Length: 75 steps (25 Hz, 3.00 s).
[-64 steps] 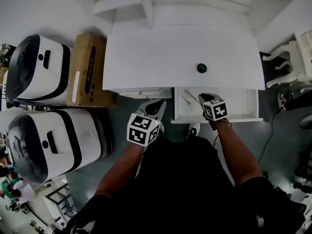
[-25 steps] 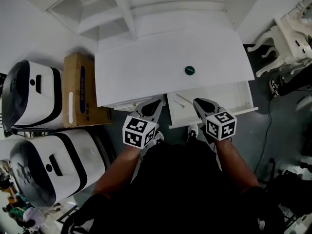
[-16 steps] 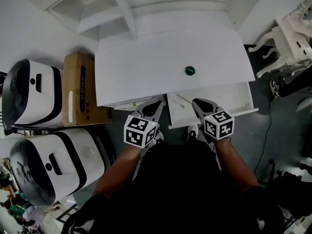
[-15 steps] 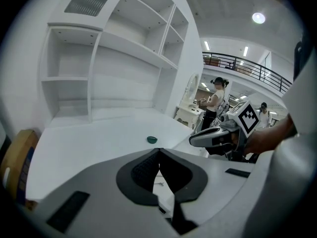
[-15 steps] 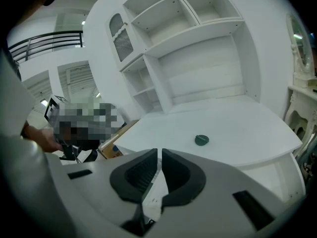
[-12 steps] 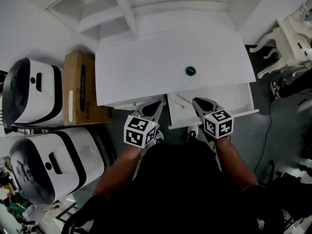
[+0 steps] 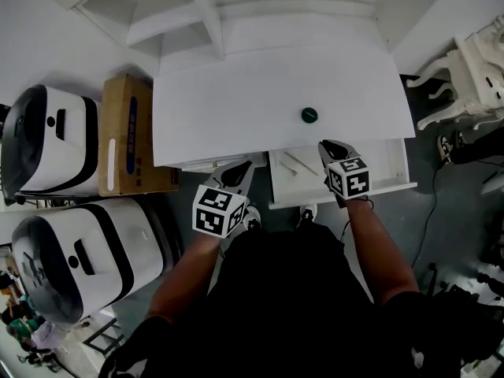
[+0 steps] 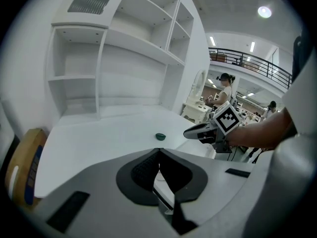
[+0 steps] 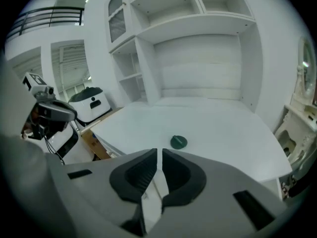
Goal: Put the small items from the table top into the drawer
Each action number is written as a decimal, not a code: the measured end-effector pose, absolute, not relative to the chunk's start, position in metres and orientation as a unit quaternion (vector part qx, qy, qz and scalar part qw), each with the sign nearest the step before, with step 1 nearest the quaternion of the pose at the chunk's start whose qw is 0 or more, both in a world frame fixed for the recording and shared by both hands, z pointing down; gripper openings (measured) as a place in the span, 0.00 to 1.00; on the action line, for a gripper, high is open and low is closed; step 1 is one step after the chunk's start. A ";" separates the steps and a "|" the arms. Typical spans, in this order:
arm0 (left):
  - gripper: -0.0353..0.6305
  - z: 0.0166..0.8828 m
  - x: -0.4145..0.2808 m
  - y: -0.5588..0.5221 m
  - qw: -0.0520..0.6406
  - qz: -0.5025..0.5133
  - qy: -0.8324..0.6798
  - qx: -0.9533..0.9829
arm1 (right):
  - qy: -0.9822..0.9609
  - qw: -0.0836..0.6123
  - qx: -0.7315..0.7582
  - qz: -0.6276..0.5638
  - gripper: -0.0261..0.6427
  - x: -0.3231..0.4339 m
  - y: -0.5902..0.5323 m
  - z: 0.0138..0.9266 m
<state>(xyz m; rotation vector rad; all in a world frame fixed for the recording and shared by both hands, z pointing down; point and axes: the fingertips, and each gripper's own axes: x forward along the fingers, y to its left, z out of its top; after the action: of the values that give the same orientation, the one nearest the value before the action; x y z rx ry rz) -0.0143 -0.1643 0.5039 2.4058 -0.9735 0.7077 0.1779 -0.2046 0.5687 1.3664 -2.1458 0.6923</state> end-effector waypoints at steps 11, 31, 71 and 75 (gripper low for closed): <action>0.07 0.511 -0.031 -0.155 0.242 0.261 -0.380 0.854 | -0.784 0.373 0.461 0.184 0.11 0.189 -0.261 0.629; 0.07 0.516 -0.044 -0.144 0.263 0.257 -0.413 0.833 | -0.777 0.420 0.415 0.217 0.16 0.189 -0.308 0.666; 0.07 0.541 0.010 -0.130 0.259 0.284 -0.362 0.849 | -0.840 0.360 0.346 0.213 0.10 0.172 -0.202 0.617; 0.07 0.541 0.016 -0.129 0.266 0.282 -0.361 0.848 | -0.830 0.408 0.317 0.209 0.10 0.182 -0.173 0.650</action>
<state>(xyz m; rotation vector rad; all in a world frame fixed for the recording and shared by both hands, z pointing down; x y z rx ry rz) 0.0161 -0.1294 0.5407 2.2905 -0.9751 0.7621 0.1820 -0.1735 0.6498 0.7977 -2.0924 0.5275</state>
